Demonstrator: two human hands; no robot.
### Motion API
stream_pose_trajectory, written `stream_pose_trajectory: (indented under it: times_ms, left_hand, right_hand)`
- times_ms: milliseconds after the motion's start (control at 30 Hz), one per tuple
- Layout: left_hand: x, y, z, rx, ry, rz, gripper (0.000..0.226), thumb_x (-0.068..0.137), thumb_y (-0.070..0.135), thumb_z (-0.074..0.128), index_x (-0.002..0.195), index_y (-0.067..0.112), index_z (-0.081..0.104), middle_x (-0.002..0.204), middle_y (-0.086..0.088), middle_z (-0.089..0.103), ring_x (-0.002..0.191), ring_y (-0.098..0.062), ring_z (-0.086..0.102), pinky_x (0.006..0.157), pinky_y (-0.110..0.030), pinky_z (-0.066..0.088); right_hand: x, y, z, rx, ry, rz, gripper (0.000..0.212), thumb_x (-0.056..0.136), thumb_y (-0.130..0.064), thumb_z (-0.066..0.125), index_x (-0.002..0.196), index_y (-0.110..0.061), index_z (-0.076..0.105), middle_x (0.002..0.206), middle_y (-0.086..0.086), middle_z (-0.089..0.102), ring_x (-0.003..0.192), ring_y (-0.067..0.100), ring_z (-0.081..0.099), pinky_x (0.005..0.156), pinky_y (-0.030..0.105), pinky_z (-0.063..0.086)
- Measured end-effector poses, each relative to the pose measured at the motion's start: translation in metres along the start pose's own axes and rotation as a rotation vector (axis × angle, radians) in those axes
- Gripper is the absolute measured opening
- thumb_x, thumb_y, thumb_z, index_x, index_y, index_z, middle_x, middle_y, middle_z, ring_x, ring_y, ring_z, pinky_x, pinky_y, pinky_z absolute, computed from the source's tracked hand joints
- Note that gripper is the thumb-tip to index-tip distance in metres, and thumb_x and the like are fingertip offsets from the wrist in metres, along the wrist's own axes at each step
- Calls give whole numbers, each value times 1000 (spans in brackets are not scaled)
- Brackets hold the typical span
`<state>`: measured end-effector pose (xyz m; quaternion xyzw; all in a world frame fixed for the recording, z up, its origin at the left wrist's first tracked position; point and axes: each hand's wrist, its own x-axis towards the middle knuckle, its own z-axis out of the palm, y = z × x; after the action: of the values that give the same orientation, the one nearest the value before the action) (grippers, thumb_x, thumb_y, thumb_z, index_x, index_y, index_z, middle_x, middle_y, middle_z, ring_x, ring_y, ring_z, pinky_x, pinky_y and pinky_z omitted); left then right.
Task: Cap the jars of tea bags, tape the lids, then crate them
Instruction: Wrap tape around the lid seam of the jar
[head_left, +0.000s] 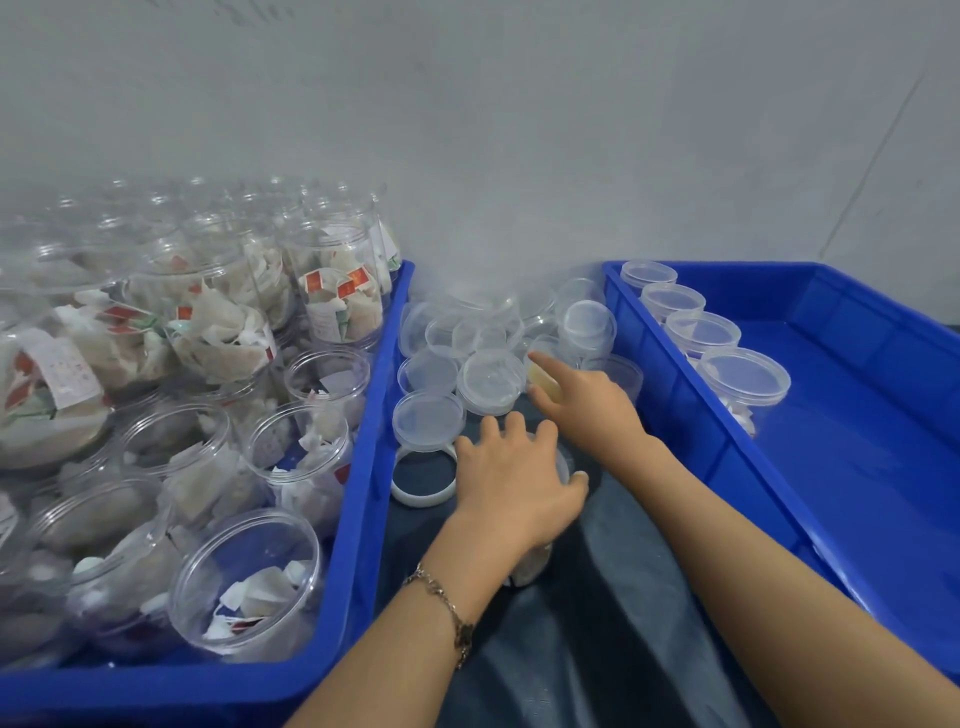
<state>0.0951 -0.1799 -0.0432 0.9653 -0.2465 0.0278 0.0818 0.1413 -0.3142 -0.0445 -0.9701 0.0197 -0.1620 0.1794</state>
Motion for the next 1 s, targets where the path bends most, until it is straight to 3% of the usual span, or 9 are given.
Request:
stream_pose_trajectory:
  times_ms: [100, 267, 400, 533, 600, 667, 800, 867, 1000]
  left_hand:
    - [0, 2, -1, -17, 10, -11, 61, 86, 63, 37, 128, 19, 42, 127, -7, 45, 117, -32, 38, 91, -49, 32]
    - [1, 7, -5, -66, -3, -59, 38, 83, 47, 41, 112, 23, 46, 121, -6, 48, 111, -31, 39, 85, -45, 30]
    - [4, 10, -6, -77, 12, -108, 20, 88, 43, 36, 96, 25, 41, 121, -4, 50, 110, -31, 40, 80, -44, 27]
    - [5, 6, -4, -118, -19, -143, 48, 93, 59, 25, 111, 23, 52, 126, -4, 51, 117, -29, 39, 91, -46, 30]
    - [2, 4, -6, -246, 97, -122, 59, 93, 62, 24, 127, 22, 50, 135, -3, 49, 126, -25, 36, 103, -42, 28]
    - [-6, 0, -9, -626, 363, -84, 60, 92, 55, 32, 139, 19, 42, 141, 3, 44, 132, -14, 32, 111, -35, 26]
    - [-35, -14, 7, -1107, 814, -242, 49, 89, 43, 41, 136, 31, 39, 135, 14, 42, 126, 4, 34, 106, -24, 29]
    - [-48, -19, 25, -1228, 763, -332, 39, 95, 37, 42, 132, 45, 31, 143, 11, 40, 132, -1, 33, 110, -28, 28]
    - [-62, -24, 58, -1295, 487, -396, 48, 101, 26, 36, 148, 29, 24, 154, 8, 28, 138, -2, 27, 116, -30, 21]
  right_hand:
    - [-16, 5, 9, -78, -116, 43, 49, 95, -38, 46, 140, -24, 32, 102, 12, 66, 94, 30, 62, 70, 34, 43]
    - [-44, 15, 21, -205, -232, -5, 33, 92, -30, 48, 121, -16, 42, 114, 3, 61, 98, 24, 61, 68, 32, 42]
    - [-57, 14, 31, -211, -280, -30, 29, 92, -31, 45, 117, -17, 46, 110, 2, 63, 99, 24, 60, 82, 39, 47]
    - [-66, 17, 43, -285, -273, -37, 41, 92, -35, 43, 129, -19, 46, 122, 5, 55, 110, 27, 49, 92, 37, 39]
    - [-69, 19, 43, -248, -294, 12, 45, 93, -40, 41, 135, -23, 41, 129, 3, 50, 116, 26, 45, 97, 38, 36]
    - [-71, 20, 37, -155, -306, 69, 42, 95, -39, 40, 134, -26, 44, 132, 0, 47, 124, 24, 40, 102, 39, 32]
    - [-89, 12, 21, 181, -70, 164, 37, 94, -15, 49, 131, -16, 51, 131, 1, 51, 124, 17, 42, 104, 30, 33]
    - [-106, 2, 15, 330, 8, 161, 40, 88, -3, 52, 126, -15, 54, 124, -1, 55, 114, 12, 49, 96, 19, 37]
    - [-134, -16, 14, 502, 10, 181, 66, 79, 0, 57, 137, -27, 40, 126, -15, 49, 117, 0, 45, 89, 8, 35]
